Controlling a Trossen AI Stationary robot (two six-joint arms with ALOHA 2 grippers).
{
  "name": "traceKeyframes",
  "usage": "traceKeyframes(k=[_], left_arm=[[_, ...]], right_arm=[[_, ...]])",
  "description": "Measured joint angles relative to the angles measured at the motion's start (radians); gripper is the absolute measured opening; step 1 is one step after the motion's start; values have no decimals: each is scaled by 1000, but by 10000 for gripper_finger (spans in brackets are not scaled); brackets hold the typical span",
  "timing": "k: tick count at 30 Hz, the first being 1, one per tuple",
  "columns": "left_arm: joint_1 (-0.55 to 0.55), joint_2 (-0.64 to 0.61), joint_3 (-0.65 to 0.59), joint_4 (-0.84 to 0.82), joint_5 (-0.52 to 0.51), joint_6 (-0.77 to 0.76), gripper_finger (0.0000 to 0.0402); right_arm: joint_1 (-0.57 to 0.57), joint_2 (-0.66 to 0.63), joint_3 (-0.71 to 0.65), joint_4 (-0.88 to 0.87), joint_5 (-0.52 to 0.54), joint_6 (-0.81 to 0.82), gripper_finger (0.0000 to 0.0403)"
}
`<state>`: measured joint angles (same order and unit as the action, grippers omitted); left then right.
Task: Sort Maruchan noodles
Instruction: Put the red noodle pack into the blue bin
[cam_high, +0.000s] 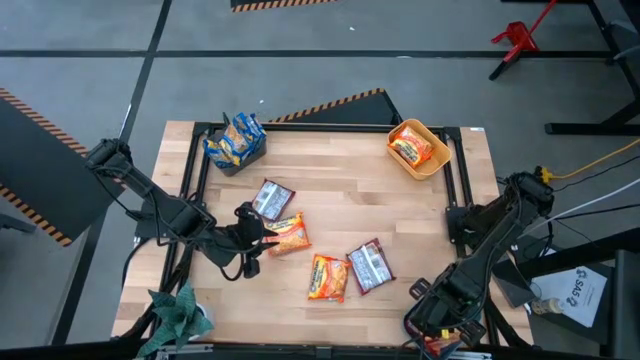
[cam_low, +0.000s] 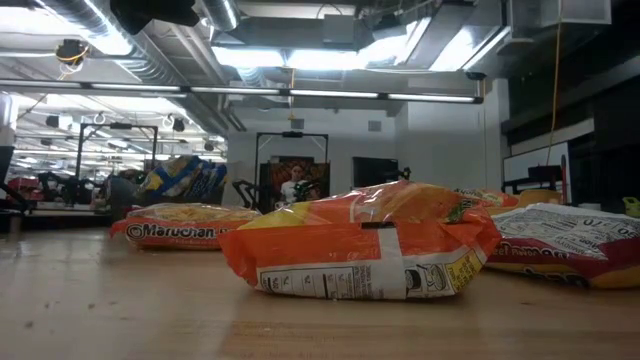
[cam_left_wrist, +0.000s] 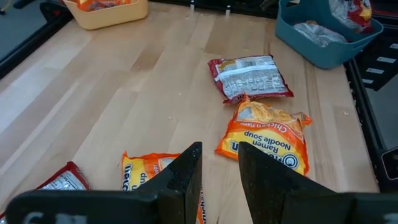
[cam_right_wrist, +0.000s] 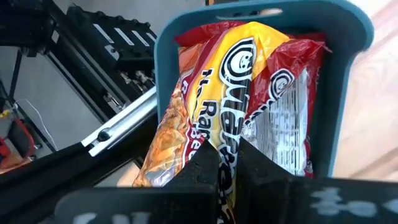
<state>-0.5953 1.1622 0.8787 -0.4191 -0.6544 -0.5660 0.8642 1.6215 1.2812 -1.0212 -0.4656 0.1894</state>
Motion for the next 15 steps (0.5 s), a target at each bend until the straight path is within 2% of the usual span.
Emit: traceKeyframes(k=[9,15], left_arm=[[0,0,0,0,1,0,100],[20,0,0,0,2,0,100]], right_arm=[[-1,0,-82,29,-40,-15,3],[-1,0,-87,76,-43,-39,3]])
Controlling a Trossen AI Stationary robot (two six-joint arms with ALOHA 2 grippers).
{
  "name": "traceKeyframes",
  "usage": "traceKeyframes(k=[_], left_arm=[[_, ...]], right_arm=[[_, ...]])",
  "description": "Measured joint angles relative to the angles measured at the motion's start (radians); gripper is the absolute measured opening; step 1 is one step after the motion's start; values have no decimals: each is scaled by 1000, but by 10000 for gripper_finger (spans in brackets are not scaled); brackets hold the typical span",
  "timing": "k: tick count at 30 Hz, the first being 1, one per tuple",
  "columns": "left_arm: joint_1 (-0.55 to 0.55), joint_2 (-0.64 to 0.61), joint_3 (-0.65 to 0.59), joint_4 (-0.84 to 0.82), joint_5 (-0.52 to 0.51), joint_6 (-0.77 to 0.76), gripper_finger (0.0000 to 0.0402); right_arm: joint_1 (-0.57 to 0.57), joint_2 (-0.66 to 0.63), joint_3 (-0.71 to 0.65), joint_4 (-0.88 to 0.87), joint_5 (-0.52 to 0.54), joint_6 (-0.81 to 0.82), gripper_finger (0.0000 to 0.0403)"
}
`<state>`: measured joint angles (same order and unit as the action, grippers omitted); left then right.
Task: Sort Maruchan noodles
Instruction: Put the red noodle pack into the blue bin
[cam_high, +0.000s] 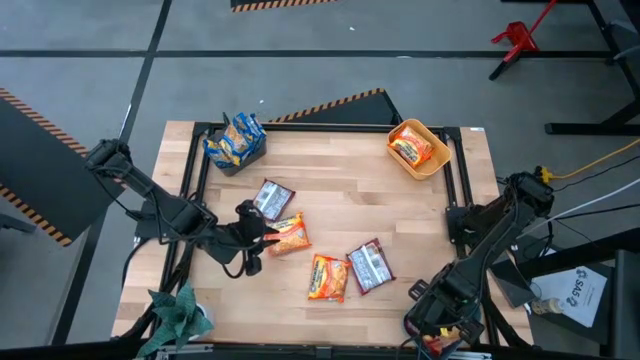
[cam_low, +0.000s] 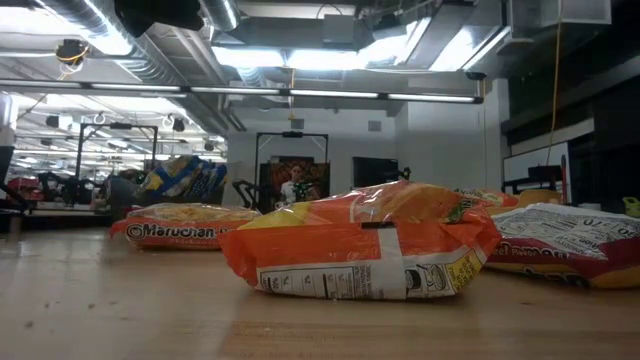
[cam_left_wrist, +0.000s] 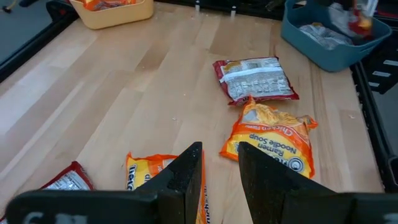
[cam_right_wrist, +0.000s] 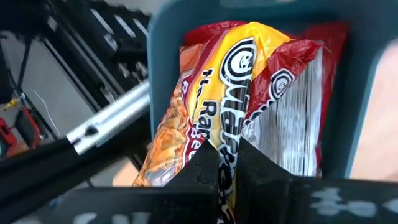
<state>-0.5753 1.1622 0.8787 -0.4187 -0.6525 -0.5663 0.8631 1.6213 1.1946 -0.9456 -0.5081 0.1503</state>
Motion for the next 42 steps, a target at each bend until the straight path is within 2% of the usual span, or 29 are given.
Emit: traceKeyframes(k=[9,16,26,32,35,42], left_arm=[[35,0,0,0,19,0,100],[39,0,0,0,33,0,100],[45,0,0,0,42,2,100],[45,0,0,0,42,3,100],[45,0,0,0,43,3,100],[45,0,0,0,43,3,100]], right_arm=[[0,0,0,68,-1,-15,3],[0,0,-73,164,-24,-20,3],[-32,0,-84,166,41,-58,5],[-33,0,-84,164,58,-59,49],[-33,0,-84,160,94,-46,81],[-33,0,-84,145,97,-7,159]])
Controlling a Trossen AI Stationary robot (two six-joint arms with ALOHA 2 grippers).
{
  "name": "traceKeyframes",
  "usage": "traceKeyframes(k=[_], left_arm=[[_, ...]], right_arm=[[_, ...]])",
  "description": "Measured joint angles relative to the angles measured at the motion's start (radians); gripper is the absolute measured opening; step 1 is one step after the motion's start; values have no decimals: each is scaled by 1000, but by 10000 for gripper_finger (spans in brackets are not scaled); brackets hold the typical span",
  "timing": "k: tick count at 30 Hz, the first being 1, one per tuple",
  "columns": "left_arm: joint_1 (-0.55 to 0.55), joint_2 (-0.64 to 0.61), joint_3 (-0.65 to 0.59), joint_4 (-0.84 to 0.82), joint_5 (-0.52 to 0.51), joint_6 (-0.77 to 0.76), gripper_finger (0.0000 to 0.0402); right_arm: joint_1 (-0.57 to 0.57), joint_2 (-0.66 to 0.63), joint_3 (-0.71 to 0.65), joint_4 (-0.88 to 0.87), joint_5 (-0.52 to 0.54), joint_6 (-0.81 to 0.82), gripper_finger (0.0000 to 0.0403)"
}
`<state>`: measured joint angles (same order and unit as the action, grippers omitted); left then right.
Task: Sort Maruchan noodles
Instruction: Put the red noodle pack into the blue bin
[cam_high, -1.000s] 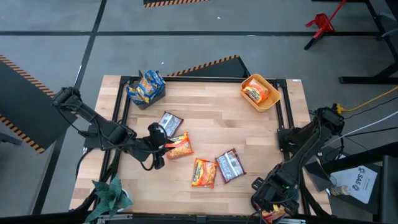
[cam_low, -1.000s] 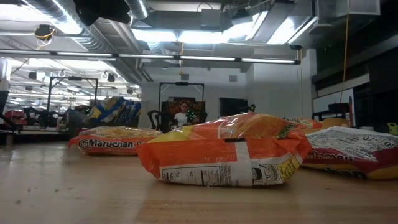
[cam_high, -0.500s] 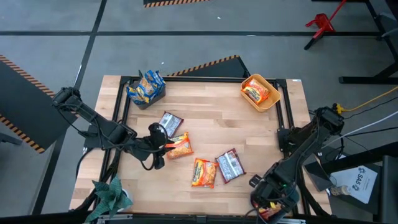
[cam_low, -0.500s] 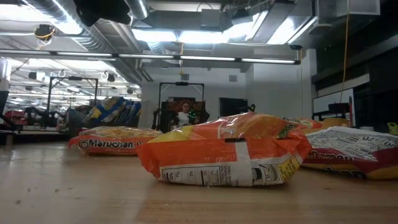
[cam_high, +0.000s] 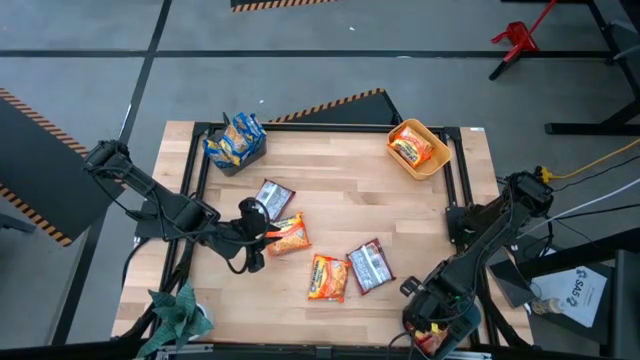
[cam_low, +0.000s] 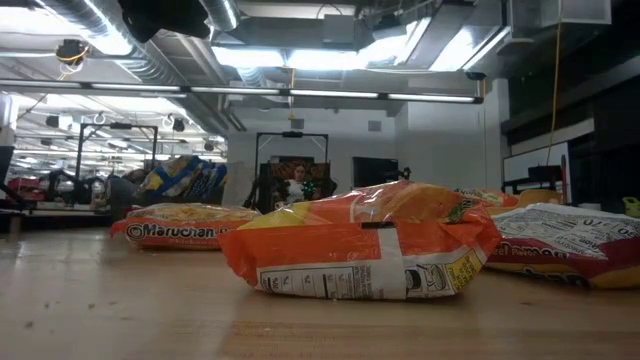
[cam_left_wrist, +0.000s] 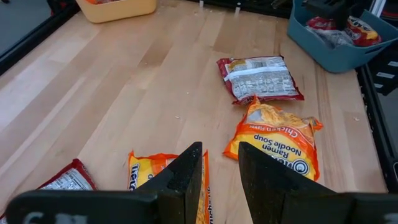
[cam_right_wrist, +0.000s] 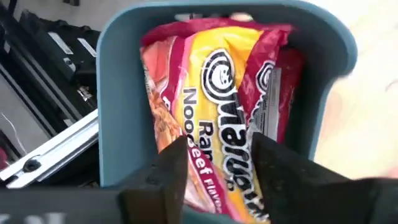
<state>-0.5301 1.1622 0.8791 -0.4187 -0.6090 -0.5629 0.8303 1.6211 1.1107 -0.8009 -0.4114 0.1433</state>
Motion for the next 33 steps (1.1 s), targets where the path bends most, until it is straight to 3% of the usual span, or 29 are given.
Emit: traceKeyframes(k=[6,17,24,33], left_arm=[[0,0,0,0,-1,15,100],[3,0,0,0,-6,23,100],[3,0,0,0,-6,23,100],[3,0,0,0,-6,24,100]], right_arm=[[0,0,0,-69,0,143,195],[0,0,0,-75,-32,346,199],[-2,0,1,-74,85,348,204],[-2,0,7,-104,80,402,231]])
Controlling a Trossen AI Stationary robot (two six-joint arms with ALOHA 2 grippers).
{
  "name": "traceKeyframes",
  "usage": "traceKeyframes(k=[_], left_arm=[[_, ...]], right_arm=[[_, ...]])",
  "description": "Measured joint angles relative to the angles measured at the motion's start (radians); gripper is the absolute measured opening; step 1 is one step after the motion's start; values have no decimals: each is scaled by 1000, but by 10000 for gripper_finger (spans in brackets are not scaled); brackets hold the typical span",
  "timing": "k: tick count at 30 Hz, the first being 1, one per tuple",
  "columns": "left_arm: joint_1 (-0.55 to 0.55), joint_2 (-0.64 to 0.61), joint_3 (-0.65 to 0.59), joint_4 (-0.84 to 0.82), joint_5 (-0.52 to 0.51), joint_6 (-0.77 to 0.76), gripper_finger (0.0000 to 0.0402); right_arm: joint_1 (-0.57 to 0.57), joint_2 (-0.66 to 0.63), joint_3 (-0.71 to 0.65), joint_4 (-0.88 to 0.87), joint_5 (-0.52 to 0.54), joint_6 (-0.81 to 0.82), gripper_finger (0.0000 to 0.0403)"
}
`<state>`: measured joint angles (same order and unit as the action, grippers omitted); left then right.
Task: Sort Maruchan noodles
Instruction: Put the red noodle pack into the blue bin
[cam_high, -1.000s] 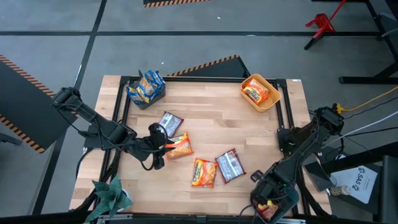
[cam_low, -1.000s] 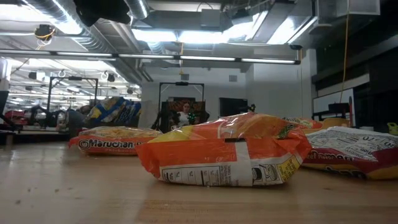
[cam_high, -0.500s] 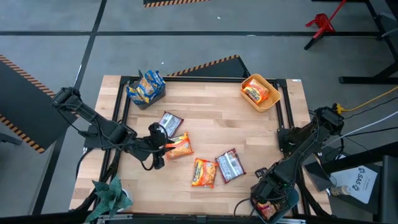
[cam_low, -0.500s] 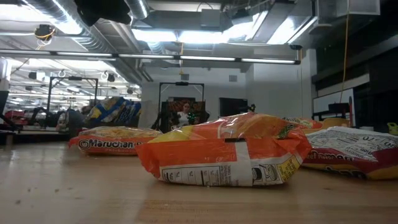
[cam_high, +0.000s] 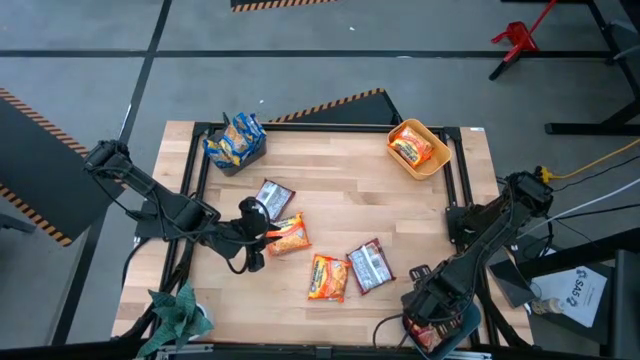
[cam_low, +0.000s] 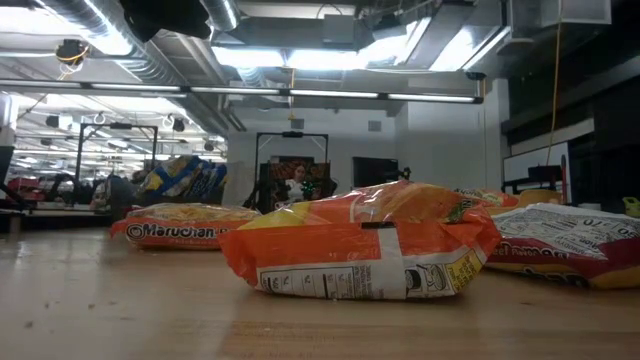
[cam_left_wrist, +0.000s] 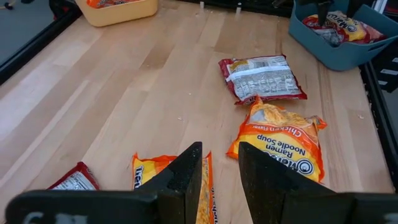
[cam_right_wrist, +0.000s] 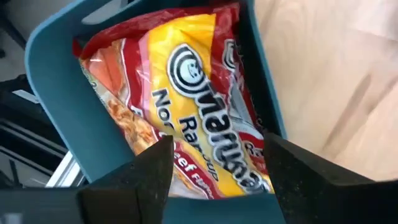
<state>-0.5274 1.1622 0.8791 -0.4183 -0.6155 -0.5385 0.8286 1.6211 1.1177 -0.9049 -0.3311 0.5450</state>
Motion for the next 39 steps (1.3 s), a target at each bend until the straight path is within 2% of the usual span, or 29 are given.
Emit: traceKeyframes(k=[4,11,15,20,22,26,29,33,39], left_arm=[[0,0,0,0,0,0,100],[0,0,0,0,11,-4,100],[24,0,0,13,129,-64,100],[91,0,0,84,263,-131,100],[122,2,0,167,295,-104,100],[182,37,1,357,360,-26,100],[223,103,1,473,476,11,100],[250,209,1,605,596,21,100],[269,357,1,793,673,21,100]], right_arm=[[0,0,50,-40,58,6,232],[-22,-1,144,-124,288,-41,232],[-101,-5,167,-177,350,-4,232],[-255,-26,163,-175,371,138,232],[-306,-28,163,-144,411,220,232],[-334,-30,134,-125,491,474,232],[-333,-45,49,-71,448,665,232],[-331,-116,-79,109,428,863,232],[-331,-285,-274,281,524,1054,232]])
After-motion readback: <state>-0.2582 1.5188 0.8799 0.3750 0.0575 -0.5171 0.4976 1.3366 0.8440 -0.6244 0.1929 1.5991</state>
